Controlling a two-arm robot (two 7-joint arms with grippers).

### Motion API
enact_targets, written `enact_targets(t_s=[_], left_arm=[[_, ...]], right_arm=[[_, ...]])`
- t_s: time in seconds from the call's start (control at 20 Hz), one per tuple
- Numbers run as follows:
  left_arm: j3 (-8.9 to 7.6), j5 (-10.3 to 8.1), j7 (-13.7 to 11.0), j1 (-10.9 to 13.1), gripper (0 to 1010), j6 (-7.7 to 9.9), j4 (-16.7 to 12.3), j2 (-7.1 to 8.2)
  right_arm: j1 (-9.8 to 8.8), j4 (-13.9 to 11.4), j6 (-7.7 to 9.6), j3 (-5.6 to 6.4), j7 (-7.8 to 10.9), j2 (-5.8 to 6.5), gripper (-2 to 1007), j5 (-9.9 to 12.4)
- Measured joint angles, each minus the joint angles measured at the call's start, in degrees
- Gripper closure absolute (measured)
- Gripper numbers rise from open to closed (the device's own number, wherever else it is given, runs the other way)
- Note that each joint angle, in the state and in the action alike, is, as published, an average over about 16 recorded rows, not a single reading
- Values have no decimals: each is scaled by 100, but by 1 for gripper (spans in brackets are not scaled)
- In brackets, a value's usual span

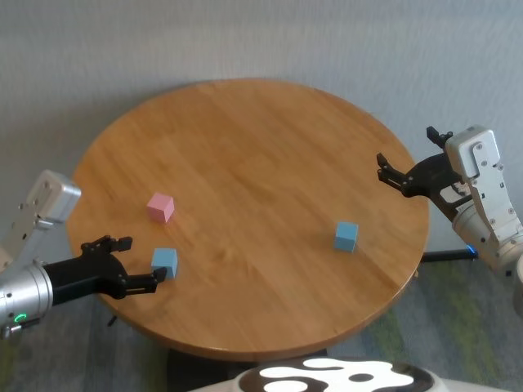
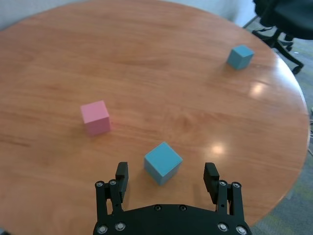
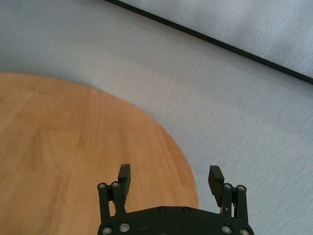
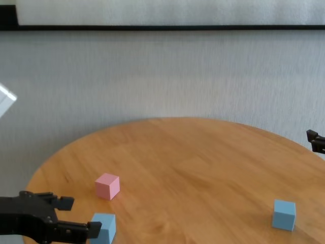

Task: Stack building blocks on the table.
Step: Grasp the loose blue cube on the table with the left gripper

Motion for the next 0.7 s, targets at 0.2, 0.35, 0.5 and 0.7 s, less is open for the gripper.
enact_targets(t_s=[0.2,0.35,0.5,0.7], left_arm=[[-114,8,376,73,10,291,-114,-76],[-251,-45,686,162,10,568,-254,-152],[-389,-132,968,250,10,881,-416,-238],[-528,-247,1277,335,10,1274,-616,-348]], right_arm=[[0,0,0,0,0,0,0,0],[0,0,0,0,0,0,0,0],[0,0,0,0,0,0,0,0],[0,0,0,0,0,0,0,0]])
